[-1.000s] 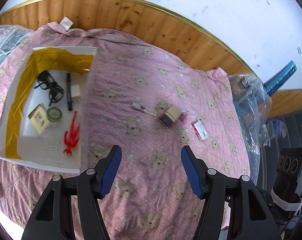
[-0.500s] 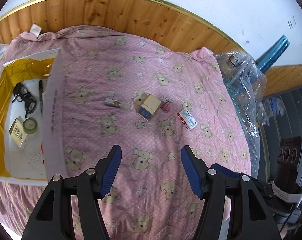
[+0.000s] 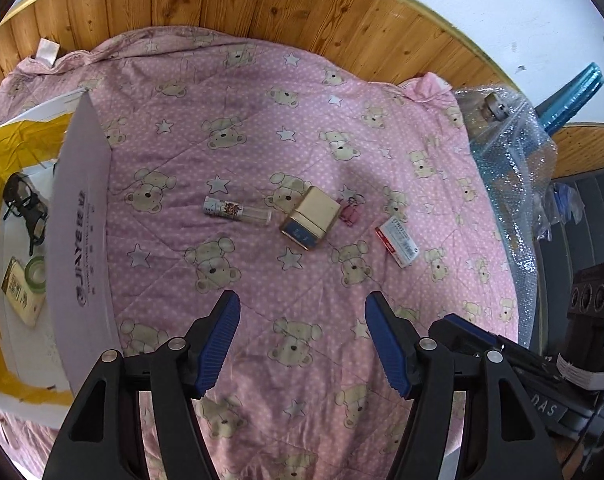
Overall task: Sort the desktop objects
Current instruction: 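Grasp the white lighter with the left tool while the right tool grasps the staples box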
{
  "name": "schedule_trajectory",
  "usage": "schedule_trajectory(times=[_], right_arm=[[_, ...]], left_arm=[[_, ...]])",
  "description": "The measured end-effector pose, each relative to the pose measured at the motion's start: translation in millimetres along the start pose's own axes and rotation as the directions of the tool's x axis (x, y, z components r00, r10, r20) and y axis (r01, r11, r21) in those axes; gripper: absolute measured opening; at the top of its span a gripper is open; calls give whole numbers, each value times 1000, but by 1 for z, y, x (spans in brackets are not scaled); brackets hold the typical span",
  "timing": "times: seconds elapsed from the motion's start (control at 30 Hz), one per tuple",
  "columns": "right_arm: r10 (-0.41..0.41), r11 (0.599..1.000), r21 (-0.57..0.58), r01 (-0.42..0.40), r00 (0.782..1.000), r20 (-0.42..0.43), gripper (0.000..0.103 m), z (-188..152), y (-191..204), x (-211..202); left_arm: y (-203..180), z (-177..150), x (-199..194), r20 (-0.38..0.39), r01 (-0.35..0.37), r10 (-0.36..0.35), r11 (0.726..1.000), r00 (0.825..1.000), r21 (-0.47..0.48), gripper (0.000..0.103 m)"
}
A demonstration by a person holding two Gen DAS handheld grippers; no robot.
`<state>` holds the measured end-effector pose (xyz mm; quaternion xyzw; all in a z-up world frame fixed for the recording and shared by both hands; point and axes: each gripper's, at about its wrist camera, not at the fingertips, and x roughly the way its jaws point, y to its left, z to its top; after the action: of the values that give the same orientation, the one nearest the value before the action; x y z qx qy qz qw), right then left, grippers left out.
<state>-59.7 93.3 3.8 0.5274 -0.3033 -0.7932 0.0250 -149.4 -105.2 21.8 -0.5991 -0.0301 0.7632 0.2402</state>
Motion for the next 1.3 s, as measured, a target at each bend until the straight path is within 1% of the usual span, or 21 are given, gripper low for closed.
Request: schedule_trajectory(times=[0.13, 0.3, 0.4, 0.5, 0.67, 0.87, 0.93, 1.0, 1.03, 1.2, 1.27, 1.3], right_arm=[[-39, 999, 30, 39, 999, -13, 49, 18, -18, 15], [-88, 994, 68, 90, 996, -31, 51, 39, -43, 34], [-122, 989, 77, 125, 992, -39, 52, 50, -56, 44], [-140, 986, 84, 144, 989, -53, 52, 60, -65, 54], [-184, 980, 58, 188, 980, -74, 52, 75, -74, 71], [-258, 966, -20, 257, 961, -99, 53, 83, -81, 92], [-273, 962, -35, 271, 956, -112, 53, 84, -85, 100], [-279, 960, -41, 276, 953, -122, 53, 85, -89, 105], [-282, 959, -44, 279, 952, -120, 53, 85, -91, 107], [-299, 954, -70, 293, 948, -106, 57, 88, -93, 109], [-301, 952, -79, 294, 948, -103, 58, 87, -92, 109], [-302, 952, -84, 294, 948, -101, 57, 87, -92, 108]], left_arm=[[9, 13, 20, -29, -13, 13, 1000, 1000, -8, 66], [39, 31, 56, -82, -52, 46, 996, 996, -72, 66], [50, 40, 75, -116, -53, 42, 994, 992, -92, 66], [57, 53, 92, -135, -60, 44, 992, 990, -114, 66], [63, 71, 111, -149, -49, 27, 988, 988, -146, 66], [68, 83, 137, -174, -40, 7, 981, 985, -188, 66], [68, 85, 146, -190, -48, 9, 978, 982, -202, 66], [68, 86, 152, -193, -64, 23, 976, 981, -210, 67], [66, 87, 152, -186, -70, 31, 976, 982, -208, 70], [49, 87, 156, -163, -155, 134, 980, 978, -123, 70], [45, 82, 155, -152, -186, 172, 979, 973, -82, 66], [46, 79, 154, -144, -202, 191, 977, 971, -68, 57]])
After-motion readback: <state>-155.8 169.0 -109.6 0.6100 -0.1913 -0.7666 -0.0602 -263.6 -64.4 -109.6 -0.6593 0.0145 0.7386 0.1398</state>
